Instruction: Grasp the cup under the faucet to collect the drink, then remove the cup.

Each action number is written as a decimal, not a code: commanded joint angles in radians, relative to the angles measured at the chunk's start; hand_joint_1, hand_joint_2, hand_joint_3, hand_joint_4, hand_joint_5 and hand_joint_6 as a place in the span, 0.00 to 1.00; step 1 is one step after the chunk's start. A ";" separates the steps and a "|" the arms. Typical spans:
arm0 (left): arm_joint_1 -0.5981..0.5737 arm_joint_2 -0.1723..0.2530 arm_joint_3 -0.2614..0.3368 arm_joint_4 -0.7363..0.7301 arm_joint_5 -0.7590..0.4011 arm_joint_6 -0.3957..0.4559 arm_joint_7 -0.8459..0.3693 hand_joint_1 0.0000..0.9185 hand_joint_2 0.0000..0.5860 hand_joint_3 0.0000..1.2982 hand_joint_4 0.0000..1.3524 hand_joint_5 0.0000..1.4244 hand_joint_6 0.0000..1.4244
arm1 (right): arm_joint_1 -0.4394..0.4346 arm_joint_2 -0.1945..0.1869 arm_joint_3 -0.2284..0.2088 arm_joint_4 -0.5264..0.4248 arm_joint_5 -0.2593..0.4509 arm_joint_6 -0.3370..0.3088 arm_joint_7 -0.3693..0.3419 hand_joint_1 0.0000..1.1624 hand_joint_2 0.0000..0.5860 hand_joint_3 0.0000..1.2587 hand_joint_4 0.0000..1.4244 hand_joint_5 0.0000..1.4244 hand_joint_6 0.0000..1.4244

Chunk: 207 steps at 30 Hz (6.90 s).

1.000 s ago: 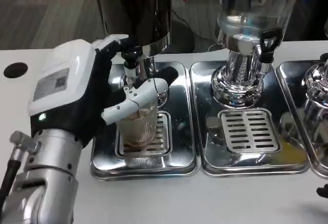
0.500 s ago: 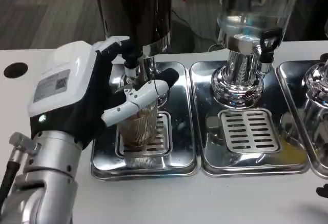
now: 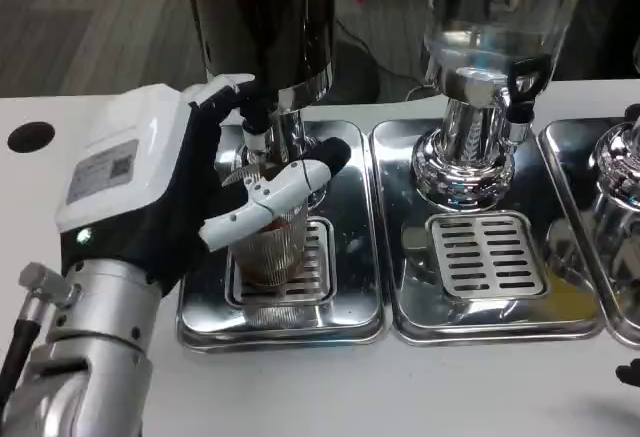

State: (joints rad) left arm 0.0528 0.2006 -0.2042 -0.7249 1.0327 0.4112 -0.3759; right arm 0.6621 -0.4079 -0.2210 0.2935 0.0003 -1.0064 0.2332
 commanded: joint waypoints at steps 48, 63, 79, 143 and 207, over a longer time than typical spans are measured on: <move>0.141 -0.040 0.134 0.018 -0.251 -0.283 0.355 0.00 0.05 0.00 0.00 0.20 0.53 | 0.009 0.011 -0.141 -0.256 -0.324 -0.046 -0.135 0.46 0.63 0.16 0.02 0.00 0.00; 0.551 0.095 0.252 -0.169 -0.011 -0.396 0.250 0.00 0.05 0.08 0.00 0.06 0.28 | -0.064 -0.081 0.019 -0.297 -0.037 0.159 0.024 0.46 0.40 0.10 0.00 0.00 0.00; 0.958 0.078 0.444 -0.066 -0.064 -0.636 0.438 0.00 0.05 0.07 0.00 0.04 0.25 | -0.216 -0.020 0.220 -0.482 -0.080 0.551 0.103 0.54 0.24 0.12 0.07 0.07 0.02; 1.086 0.041 0.592 0.136 -0.186 -0.918 0.524 0.00 0.07 0.09 0.01 0.06 0.26 | -0.958 0.365 0.528 -0.173 -0.337 1.156 -0.121 0.65 0.13 0.06 0.04 0.05 0.00; 1.121 0.056 0.657 0.208 -0.259 -0.958 0.498 0.00 0.11 0.17 0.09 0.11 0.27 | -0.998 0.504 0.612 0.069 -0.419 1.129 -0.387 0.79 0.08 0.10 0.10 0.13 0.05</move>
State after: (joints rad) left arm 1.1556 0.2513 0.4379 -0.5200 0.7885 -0.5378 0.1270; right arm -0.3391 0.0824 0.3884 0.3492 -0.4078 0.1240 -0.1364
